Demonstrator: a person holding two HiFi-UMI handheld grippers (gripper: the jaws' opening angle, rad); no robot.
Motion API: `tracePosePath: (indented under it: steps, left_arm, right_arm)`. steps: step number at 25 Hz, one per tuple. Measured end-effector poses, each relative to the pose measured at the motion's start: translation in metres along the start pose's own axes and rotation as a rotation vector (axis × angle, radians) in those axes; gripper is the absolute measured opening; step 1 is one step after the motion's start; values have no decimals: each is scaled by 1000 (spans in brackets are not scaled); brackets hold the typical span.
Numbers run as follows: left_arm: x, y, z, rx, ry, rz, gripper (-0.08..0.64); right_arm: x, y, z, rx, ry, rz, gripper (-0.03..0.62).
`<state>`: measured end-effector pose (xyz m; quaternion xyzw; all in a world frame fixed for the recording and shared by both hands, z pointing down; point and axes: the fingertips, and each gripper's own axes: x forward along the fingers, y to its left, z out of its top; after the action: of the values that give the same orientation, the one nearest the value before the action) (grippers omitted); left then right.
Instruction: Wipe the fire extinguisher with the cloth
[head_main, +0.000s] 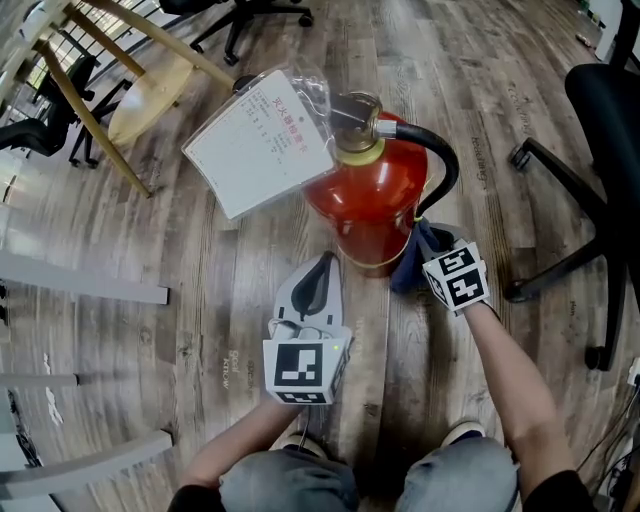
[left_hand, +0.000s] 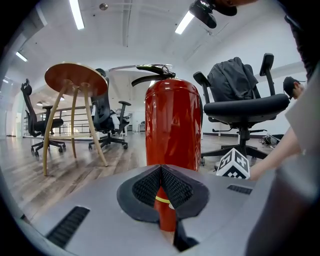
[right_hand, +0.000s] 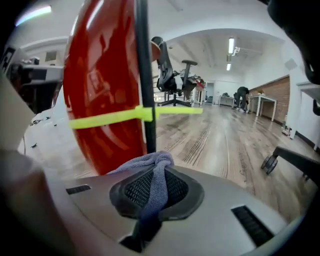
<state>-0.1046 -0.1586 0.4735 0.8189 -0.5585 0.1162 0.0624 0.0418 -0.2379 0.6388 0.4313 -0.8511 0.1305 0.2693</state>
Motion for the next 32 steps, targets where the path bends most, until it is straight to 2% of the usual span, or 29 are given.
tracePosePath:
  steps: [5, 8, 12, 16, 19, 22, 23, 24, 25, 28, 31, 32]
  left_arm:
    - [-2, 6, -1, -2, 0, 10, 11]
    - [-2, 8, 0, -12, -7, 15, 11]
    - [-1, 6, 0, -16, -12, 7, 11]
    - [-3, 1, 0, -9, -14, -14, 11]
    - [-6, -5, -6, 8, 9, -70, 11]
    - [-9, -31, -19, 66, 65, -221, 18]
    - [-11, -42, -25, 94, 88, -276, 103]
    - [-11, -51, -31, 121, 109, -320, 288]
    - [-12, -58, -37, 150, 125, -350, 322]
    - [-17, -72, -36, 260, 108, -372, 327]
    - [-17, -64, -19, 293, 43, -292, 324]
    - [-18, -58, -13, 286, 28, -261, 279]
  right_arm:
    - [2, 29, -26, 77, 22, 53, 31]
    - [-7, 46, -31, 56, 30, 97, 31]
    - [-22, 73, -21, 40, -4, 147, 31]
    - [-41, 95, 2, 73, -93, 178, 31]
    - [-59, 104, 32, 95, -174, 197, 31]
    - [-82, 113, 68, 63, -261, 230, 31]
    - [-91, 117, 82, 33, -298, 247, 31]
    - [-99, 122, 97, -3, -329, 270, 31]
    - [-106, 129, 111, -41, -357, 299, 31]
    - [-129, 152, 147, -114, -419, 417, 31]
    - [-143, 171, 163, -106, -400, 538, 31]
    - [-146, 171, 166, -102, -398, 539, 31]
